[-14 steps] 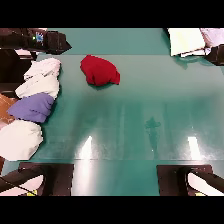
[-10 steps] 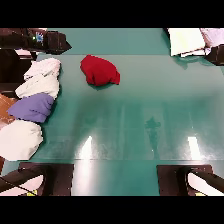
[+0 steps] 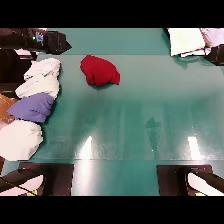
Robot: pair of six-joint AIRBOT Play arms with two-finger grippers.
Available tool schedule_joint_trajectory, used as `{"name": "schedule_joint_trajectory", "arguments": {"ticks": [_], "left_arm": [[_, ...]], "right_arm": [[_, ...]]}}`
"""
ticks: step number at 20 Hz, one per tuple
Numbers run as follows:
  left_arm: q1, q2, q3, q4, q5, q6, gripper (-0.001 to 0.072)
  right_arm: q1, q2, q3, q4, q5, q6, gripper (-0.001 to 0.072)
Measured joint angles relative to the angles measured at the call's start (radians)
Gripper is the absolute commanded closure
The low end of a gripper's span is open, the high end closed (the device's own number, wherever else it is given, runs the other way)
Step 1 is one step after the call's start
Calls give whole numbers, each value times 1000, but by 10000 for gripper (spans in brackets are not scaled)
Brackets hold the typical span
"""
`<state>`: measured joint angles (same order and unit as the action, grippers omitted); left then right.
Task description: Fold the shirts.
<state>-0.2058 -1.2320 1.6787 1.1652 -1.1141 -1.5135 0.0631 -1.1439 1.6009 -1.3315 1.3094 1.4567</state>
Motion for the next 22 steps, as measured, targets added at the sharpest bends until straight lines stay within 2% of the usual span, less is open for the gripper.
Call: {"name": "schedule_joint_trajectory", "arguments": {"ticks": [1,2,3,4,10,16,21,22], "left_arm": [[0,0,0,-3,22,-1,680],[0,0,0,-3,50,-1,489],[0,-4,0,-4,84,-1,177],[0,-14,0,-5,113,-1,156],[0,-222,-10,-15,193,-6,155],[0,-526,-12,-134,287,-8,156],[0,-621,-10,-203,368,-8,157],[0,-628,-9,-215,383,-7,242]], "right_arm": [[0,0,0,0,-3,0,692],[0,0,0,0,-6,0,692],[0,0,0,0,-11,0,692],[0,0,0,1,-18,0,692],[0,0,0,4,-31,0,692],[0,0,0,4,-34,0,692],[0,0,0,5,-34,0,692],[0,0,0,5,-34,0,692]]}}
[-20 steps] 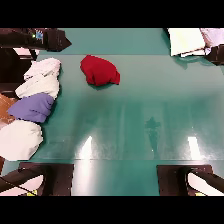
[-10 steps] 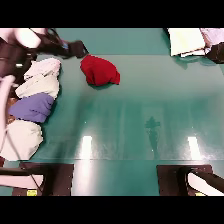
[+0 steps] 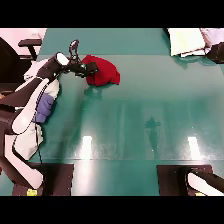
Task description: Fold the shirts.
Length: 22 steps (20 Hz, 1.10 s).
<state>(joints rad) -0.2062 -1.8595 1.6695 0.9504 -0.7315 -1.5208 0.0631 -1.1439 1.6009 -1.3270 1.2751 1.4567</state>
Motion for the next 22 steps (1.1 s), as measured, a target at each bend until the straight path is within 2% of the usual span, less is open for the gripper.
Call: {"name": "schedule_joint_trajectory", "arguments": {"ticks": [2,7,14,18,22], "left_arm": [[0,-9,2,-14,17,0,676],[5,21,69,-26,0,14,685],[-4,366,305,97,-101,132,686],[-106,510,335,270,-196,120,686],[-276,543,216,378,-287,92,669]], "right_arm": [[0,0,0,0,0,0,692],[0,16,0,26,-2,0,693],[0,169,1,49,-84,0,693],[0,225,1,51,-113,0,693],[0,241,1,52,-114,0,693]]}}
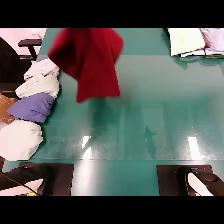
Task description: Fold the shirts.
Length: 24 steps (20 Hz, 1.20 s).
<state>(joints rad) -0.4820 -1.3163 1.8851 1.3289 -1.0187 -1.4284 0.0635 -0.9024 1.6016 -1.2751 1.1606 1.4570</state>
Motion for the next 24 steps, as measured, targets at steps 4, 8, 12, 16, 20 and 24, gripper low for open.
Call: {"name": "schedule_joint_trajectory", "arguments": {"ticks": [4,8,12,16,20,24], "left_arm": [[-146,-26,-203,-51,-2,-10,155],[-142,-58,-287,-121,37,-11,155],[57,-88,-317,-143,45,-40,155],[260,-204,-352,-225,8,-55,156],[342,-362,-365,-284,-18,-56,156],[361,-452,-369,-304,-11,-55,157]], "right_arm": [[0,5,0,0,5,0,693],[0,6,0,0,16,0,693],[0,6,0,0,24,0,693],[0,-3,-1,0,42,0,693],[0,-29,-2,1,74,0,693],[0,-67,-2,15,100,0,693]]}}
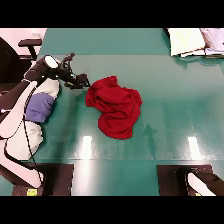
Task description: Fold the shirts.
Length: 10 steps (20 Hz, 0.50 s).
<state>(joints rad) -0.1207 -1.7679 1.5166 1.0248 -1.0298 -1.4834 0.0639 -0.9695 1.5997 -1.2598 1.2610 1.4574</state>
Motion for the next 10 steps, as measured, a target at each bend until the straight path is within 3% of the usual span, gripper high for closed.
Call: {"name": "schedule_joint_trajectory", "arguments": {"ticks": [3,4,5,6,10], "left_arm": [[-21,-30,0,-11,4,24,161],[-29,-34,0,-15,8,30,310],[-35,-39,0,-19,13,35,530],[-41,-43,0,-22,13,39,676],[-43,-47,71,-34,4,47,683]], "right_arm": [[0,-29,0,21,8,0,692],[0,-37,0,25,14,0,693],[0,-45,0,27,21,0,692],[0,-53,0,31,32,0,692],[0,-78,-47,35,104,0,692]]}}
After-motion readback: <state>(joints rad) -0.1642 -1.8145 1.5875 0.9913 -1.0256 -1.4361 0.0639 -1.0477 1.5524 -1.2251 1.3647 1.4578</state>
